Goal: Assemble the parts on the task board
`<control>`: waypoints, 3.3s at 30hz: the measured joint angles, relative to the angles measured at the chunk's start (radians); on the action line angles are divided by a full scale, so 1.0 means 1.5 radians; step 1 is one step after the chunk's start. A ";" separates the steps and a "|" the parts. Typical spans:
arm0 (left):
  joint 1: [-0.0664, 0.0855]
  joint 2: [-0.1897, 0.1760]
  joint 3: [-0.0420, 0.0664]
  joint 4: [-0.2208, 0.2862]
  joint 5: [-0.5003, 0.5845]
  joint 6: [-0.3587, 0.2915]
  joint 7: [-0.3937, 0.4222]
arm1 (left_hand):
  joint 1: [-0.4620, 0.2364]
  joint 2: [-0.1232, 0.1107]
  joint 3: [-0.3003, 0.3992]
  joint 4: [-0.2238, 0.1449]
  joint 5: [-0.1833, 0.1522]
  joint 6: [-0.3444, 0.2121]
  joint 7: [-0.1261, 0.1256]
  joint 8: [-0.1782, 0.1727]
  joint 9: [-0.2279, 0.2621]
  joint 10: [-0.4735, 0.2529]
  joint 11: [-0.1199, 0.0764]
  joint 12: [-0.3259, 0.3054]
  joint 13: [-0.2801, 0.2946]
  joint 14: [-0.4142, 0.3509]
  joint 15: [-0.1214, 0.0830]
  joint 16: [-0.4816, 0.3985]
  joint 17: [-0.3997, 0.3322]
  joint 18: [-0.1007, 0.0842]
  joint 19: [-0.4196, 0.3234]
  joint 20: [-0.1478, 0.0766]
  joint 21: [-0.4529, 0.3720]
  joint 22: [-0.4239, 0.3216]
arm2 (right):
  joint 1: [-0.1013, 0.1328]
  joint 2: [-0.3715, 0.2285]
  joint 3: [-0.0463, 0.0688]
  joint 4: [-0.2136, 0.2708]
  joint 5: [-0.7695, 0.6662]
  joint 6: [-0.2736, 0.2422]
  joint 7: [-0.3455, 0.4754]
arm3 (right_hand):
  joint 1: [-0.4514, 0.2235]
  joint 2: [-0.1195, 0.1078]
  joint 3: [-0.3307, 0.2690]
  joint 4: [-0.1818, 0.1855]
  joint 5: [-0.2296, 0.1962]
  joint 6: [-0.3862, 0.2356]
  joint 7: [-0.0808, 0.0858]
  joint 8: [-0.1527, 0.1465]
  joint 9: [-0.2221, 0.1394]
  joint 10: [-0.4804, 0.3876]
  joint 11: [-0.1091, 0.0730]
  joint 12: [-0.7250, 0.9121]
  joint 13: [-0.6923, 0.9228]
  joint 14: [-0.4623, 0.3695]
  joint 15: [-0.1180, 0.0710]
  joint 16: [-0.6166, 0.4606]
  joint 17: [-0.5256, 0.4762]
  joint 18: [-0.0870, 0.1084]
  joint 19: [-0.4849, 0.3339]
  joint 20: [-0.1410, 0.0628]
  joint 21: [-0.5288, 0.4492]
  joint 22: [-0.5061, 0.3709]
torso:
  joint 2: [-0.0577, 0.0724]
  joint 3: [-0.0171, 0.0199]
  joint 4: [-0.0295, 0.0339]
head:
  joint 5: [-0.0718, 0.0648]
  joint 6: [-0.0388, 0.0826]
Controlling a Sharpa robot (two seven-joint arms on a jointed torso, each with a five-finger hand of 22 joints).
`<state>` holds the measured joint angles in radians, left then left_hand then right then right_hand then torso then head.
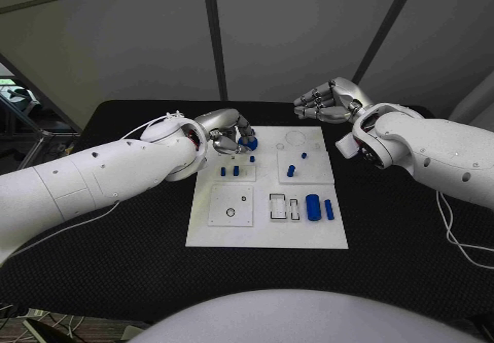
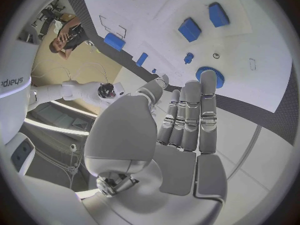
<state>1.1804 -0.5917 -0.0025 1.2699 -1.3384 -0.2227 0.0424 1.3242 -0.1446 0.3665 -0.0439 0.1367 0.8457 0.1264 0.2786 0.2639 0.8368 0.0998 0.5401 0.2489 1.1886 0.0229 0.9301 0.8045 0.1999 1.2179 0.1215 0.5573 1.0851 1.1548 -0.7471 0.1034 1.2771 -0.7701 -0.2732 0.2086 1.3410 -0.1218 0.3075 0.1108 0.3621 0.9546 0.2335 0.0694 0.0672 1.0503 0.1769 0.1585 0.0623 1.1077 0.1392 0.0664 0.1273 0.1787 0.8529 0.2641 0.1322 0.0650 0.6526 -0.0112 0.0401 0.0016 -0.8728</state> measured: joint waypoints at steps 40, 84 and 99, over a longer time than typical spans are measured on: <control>-0.010 0.095 -0.005 -0.118 -0.154 0.068 -0.003 | 0.011 0.001 -0.002 0.013 0.000 0.052 -0.005 -0.049 -0.056 0.056 -0.013 -0.041 -0.070 0.130 -0.012 0.222 0.149 0.000 0.124 -0.011 0.339 0.149 | -0.001 0.011 0.000 -0.002 -0.007 -0.001 0.001 | 0.000 0.000 0.000 0.000 0.000 0.000 0.000 0.000 0.000 0.000 0.000 0.000 0.000 0.000 0.000 0.000 -0.001 0.000 0.000 0.000 0.000 0.000 | 0.001 0.0004 0.0003 | -0.003 0.000; -0.012 0.109 -0.004 -0.139 -0.156 0.090 -0.006 | 0.042 0.025 0.080 -0.010 -0.002 0.105 0.017 -0.090 -0.078 0.144 -0.011 -0.116 -0.090 0.150 -0.013 0.253 0.158 0.000 0.146 -0.013 0.411 0.148 | -0.001 0.015 0.000 -0.001 -0.007 -0.001 0.001 | 0.000 0.000 0.000 0.000 0.000 0.000 0.000 0.000 0.000 0.000 0.000 0.000 0.000 0.000 0.000 0.000 -0.001 0.000 0.000 0.000 0.000 0.000 | 0.000 0.0003 0.0003 | -0.004 0.000; -0.015 0.055 0.022 -0.078 -0.138 0.066 -0.006 | 0.038 0.021 0.085 -0.011 -0.002 0.111 0.018 -0.092 -0.079 0.151 -0.008 -0.127 -0.091 0.150 -0.013 0.253 0.157 0.000 0.148 -0.011 0.412 0.148 | -0.001 0.013 0.000 -0.002 -0.007 -0.001 0.001 | 0.000 0.000 0.000 0.000 0.000 0.000 0.000 0.000 0.000 0.000 0.000 0.000 0.000 0.000 0.000 0.000 -0.001 0.000 0.000 0.000 0.000 0.000 | 0.000 -0.0003 0.0015 | -0.005 0.000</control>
<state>1.1585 -0.5087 0.0309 1.1522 -1.5455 -0.1231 0.0337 1.3819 -0.1131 0.4941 -0.0608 0.1336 1.0115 0.1535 0.1401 0.1451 1.0640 0.0873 0.3497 0.1118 1.4137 0.0034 1.3091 1.0398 0.1999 1.4401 0.1056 1.1757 1.3076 1.1536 -0.7280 0.1034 1.2748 -0.7809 -0.2743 0.2101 1.3410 -0.1219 0.3076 0.1109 0.3621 0.9546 0.2335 0.0694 0.0672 1.0504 0.1768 0.1584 0.0623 1.1078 0.1392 0.0664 0.1254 0.1788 0.8527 0.2642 0.1323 0.0650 0.6521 -0.0116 0.0424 -0.0057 -0.8725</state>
